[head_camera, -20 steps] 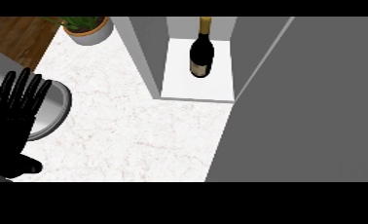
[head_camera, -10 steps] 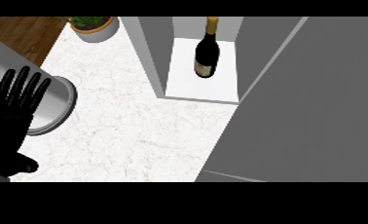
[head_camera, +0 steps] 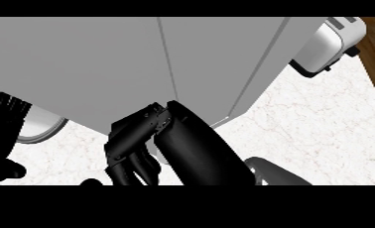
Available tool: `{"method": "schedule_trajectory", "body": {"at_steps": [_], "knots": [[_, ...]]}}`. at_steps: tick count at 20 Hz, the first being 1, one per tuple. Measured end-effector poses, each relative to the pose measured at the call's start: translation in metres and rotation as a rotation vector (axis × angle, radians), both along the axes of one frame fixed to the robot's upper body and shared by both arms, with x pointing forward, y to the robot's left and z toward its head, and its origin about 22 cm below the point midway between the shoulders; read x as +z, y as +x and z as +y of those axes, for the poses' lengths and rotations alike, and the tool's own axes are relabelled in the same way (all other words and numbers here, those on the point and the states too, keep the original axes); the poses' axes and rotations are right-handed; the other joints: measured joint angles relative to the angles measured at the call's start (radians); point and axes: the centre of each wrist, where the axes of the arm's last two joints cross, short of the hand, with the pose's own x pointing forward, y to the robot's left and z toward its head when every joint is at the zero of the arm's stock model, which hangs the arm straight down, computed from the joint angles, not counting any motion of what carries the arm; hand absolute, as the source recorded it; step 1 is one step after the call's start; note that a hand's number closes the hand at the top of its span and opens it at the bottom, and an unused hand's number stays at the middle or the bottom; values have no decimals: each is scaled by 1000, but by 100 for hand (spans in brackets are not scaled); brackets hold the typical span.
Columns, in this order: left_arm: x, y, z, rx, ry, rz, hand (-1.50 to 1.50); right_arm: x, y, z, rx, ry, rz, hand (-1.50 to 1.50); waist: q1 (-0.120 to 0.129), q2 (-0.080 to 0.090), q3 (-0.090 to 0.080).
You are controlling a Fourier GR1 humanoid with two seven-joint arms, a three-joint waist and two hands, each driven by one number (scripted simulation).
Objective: Pick up the wine, place it into the cabinet and close the cabinet
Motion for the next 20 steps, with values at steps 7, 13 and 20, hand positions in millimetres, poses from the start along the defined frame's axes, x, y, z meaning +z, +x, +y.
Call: {"method": "schedule_trajectory", "body": {"at_steps": [7, 13, 20], "knots": [[-5, -6, 6, 10, 2, -17, -150, 16, 47, 31, -16, 34, 82, 150, -21, -5, 7], [-5, -6, 6, 31, 9, -8, -150, -5, 88, 30, -72, 61, 149, 150, -31, -4, 6], [-7, -7, 8, 21, -1, -7, -150, -13, 117, 22, -64, 42, 135, 150, -36, -18, 0]]}}
